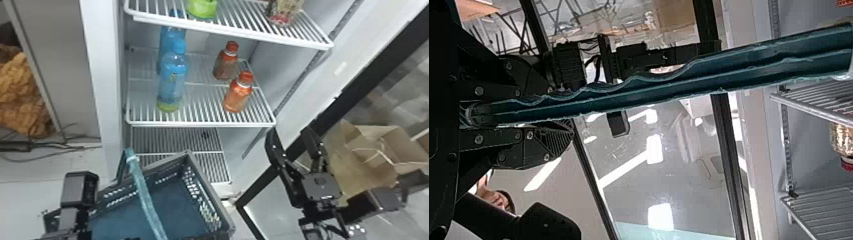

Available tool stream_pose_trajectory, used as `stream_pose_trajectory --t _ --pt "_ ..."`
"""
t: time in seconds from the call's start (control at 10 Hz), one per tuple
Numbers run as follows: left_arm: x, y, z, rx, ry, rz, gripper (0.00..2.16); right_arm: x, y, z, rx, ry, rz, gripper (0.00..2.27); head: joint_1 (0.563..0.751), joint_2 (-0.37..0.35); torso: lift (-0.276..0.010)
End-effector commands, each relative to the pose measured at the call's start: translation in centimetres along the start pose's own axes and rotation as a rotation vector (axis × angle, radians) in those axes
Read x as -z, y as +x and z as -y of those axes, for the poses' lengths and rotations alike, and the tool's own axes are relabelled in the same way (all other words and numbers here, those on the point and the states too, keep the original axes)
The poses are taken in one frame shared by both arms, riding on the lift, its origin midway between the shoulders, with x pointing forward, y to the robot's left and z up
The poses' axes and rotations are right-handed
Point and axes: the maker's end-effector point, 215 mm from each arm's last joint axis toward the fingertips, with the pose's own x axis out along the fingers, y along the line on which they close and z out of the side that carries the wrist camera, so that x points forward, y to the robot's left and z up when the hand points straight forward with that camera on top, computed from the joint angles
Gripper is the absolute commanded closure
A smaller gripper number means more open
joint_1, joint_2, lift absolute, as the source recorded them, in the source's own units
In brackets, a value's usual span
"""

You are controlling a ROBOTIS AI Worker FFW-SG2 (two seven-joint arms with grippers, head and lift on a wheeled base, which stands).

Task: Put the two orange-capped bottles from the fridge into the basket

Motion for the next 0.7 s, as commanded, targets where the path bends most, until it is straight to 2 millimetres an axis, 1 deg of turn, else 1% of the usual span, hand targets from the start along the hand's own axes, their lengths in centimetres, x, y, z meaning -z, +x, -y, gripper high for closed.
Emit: stream_pose_trajectory --t 0.0,0.4,0.6 --pt "0.04 -0.01 -0.02 0.000 -0.001 0.001 1.17 0.05 -0.02 0.07 0.001 -0.001 -0.001 0.36 0.695 -0.350 -0.235" --pt "0.04 -0.01 -0.02 0.000 -0.001 0.001 1.17 -0.07 -0.01 0.05 0.002 0.000 0.001 0.36 0.695 -0.350 -0.235" --pt "0.12 -0.02 -0.04 0.000 -0.004 0.001 1.17 0.51 0.10 0.30 0.006 -0.003 -0.006 0.36 0.695 -0.350 -0.235"
